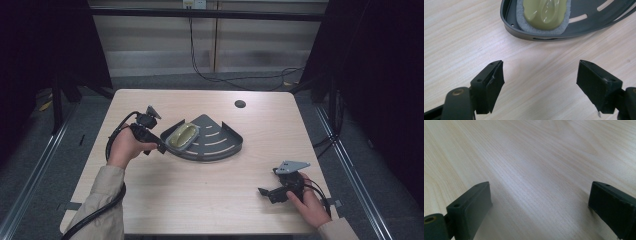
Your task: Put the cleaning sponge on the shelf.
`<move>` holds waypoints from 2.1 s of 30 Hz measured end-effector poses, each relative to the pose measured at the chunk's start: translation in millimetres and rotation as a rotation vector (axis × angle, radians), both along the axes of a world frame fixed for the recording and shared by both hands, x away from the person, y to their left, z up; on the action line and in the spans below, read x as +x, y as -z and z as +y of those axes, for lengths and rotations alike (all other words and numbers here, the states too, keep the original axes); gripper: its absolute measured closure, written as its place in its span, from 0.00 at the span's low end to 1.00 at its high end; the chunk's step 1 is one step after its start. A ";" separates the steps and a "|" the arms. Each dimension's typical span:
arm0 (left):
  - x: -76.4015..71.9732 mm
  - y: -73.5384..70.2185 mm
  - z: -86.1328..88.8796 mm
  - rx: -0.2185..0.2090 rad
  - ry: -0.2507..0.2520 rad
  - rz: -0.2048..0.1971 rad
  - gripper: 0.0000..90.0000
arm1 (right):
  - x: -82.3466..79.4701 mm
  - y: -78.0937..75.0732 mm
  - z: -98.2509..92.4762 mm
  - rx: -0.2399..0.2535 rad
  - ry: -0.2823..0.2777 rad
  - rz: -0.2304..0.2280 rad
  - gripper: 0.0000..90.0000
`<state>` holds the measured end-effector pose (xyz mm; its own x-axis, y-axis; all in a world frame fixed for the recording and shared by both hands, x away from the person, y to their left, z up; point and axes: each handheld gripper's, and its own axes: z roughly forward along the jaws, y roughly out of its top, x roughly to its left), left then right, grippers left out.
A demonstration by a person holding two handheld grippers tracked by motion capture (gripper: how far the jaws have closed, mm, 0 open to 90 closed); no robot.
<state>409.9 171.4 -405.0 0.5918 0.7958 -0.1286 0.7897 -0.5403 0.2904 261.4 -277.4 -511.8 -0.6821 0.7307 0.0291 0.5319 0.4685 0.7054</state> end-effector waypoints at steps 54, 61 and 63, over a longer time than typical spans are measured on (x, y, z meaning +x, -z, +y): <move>-64.0 72.7 35.4 -0.062 0.103 -0.081 0.23 | 0.4 0.3 1.3 -0.004 -0.006 0.003 0.02; -70.4 76.6 37.7 -0.075 0.133 -0.138 0.18 | 0.4 0.3 1.3 -0.004 -0.006 0.003 0.02; -72.0 77.6 38.6 -0.081 0.134 -0.155 0.18 | 0.4 0.3 1.4 -0.004 -0.006 0.003 0.02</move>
<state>337.9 210.0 -482.6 0.7090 0.6997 -0.0879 0.6551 -0.6074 0.4494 261.8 -276.0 -512.1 -0.6863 0.7268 0.0286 0.5314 0.4742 0.7020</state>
